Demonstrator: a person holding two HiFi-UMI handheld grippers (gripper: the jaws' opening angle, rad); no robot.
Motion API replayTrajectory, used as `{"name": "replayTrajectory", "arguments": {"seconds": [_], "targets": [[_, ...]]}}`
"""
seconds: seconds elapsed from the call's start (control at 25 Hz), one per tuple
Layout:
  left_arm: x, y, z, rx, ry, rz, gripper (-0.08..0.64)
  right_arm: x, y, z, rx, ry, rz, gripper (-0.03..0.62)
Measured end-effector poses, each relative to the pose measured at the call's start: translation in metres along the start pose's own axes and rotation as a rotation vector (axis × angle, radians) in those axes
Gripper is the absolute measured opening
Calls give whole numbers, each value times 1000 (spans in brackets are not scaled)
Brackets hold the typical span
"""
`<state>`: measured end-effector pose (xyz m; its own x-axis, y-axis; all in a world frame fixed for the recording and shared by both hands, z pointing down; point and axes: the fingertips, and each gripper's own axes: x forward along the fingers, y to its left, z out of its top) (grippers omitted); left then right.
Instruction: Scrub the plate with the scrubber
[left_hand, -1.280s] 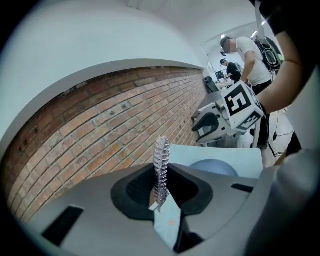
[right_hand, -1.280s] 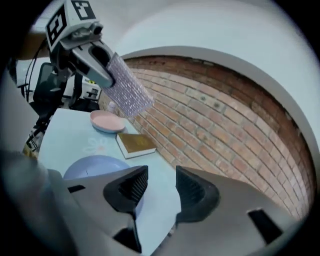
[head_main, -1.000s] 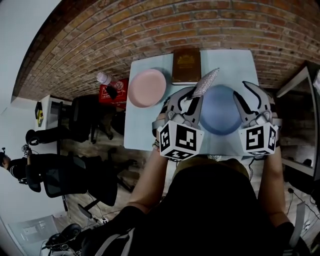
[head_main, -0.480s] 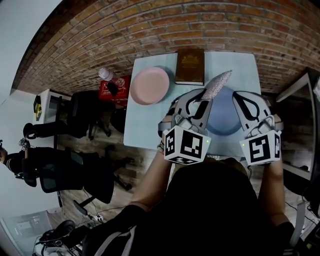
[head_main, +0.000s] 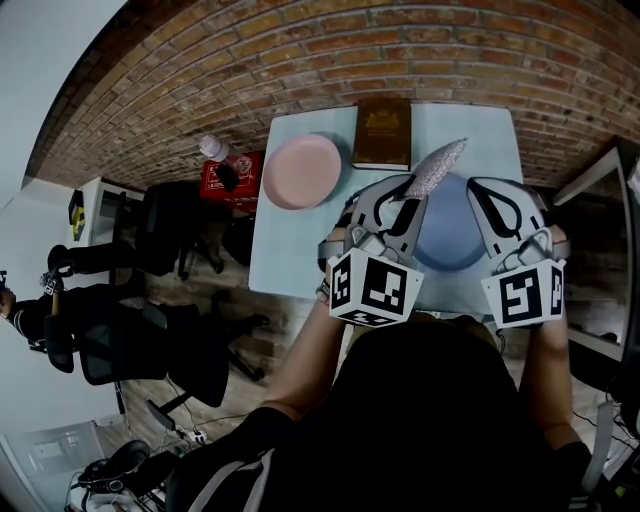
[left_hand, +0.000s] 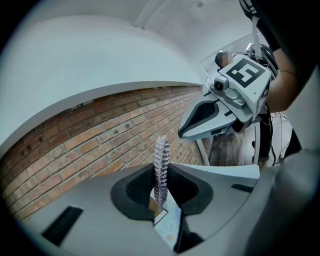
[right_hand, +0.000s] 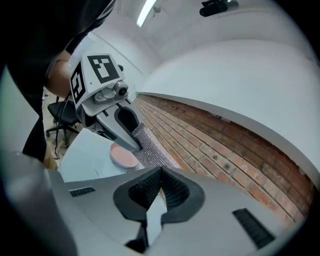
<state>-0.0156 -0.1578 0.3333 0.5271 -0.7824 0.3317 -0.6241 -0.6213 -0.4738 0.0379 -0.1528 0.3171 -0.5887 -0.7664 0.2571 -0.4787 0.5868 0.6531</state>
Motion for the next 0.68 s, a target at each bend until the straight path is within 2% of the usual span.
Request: {"name": "replayTrajectory", "arguments": {"seconds": [0.68], "targets": [[-6,-8,-3,28,31,-25,81,-10,-3,6,2,-18,16,35]]}}
